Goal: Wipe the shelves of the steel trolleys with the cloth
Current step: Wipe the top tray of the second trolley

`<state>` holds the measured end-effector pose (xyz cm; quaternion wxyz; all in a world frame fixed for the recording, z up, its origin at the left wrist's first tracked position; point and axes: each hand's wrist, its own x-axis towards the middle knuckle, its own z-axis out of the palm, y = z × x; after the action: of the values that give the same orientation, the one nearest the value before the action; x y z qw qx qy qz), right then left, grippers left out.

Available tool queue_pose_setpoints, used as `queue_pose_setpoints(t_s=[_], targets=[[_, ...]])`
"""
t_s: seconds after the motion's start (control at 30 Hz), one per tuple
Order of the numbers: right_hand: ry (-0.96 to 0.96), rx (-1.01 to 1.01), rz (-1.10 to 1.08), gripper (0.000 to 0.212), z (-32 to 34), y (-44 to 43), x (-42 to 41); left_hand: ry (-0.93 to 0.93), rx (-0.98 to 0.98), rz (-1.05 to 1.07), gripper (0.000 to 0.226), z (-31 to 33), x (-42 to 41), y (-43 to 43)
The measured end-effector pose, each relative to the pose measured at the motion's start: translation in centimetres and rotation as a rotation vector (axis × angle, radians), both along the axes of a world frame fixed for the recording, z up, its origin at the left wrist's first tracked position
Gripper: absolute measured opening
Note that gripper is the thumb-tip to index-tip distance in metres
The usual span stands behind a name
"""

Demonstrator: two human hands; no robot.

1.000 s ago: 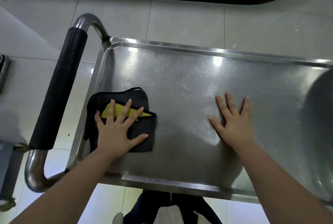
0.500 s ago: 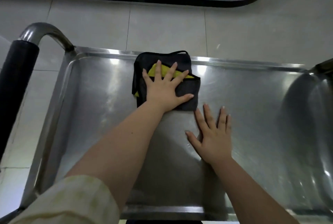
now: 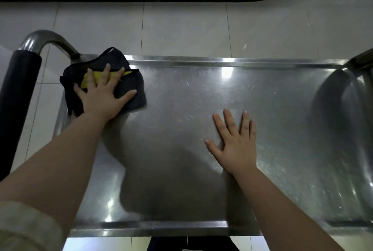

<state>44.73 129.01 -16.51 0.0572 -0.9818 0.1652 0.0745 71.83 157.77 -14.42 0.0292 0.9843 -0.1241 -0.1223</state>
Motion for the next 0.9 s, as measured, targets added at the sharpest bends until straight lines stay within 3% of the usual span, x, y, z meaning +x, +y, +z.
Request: queue_pose_setpoints(t_s=[0.1, 0.3, 0.43, 0.63, 0.8, 0.9], targets=[[0.004, 0.005, -0.001, 0.076, 0.2, -0.1, 0.0, 0.027, -0.024, -0.007, 0.086, 0.0, -0.7, -4.7], [0.056, 0.029, 0.009, 0.078, 1.1, -1.9, -0.6, 0.067, -0.026, -0.283, 0.087, -0.2, -6.4, -18.3], [0.059, 0.015, -0.134, 0.076, 1.3, -5.8, -4.3, 0.055, -0.051, -0.294, 0.087, -0.7, -6.5, -18.4], [0.015, -0.008, -0.113, 0.076, 0.5, -5.8, -5.0, 0.043, -0.057, -0.239, 0.086, -0.6, -7.5, -20.5], [0.02, -0.028, -0.11, 0.079, 0.1, -6.2, -5.1, 0.057, -0.015, -0.487, 0.086, -0.1, -12.5, -27.8], [0.015, -0.025, -0.116, 0.078, 0.2, -6.4, -5.2, 0.042, -0.016, -0.555, 0.084, 0.0, -11.9, -27.8]])
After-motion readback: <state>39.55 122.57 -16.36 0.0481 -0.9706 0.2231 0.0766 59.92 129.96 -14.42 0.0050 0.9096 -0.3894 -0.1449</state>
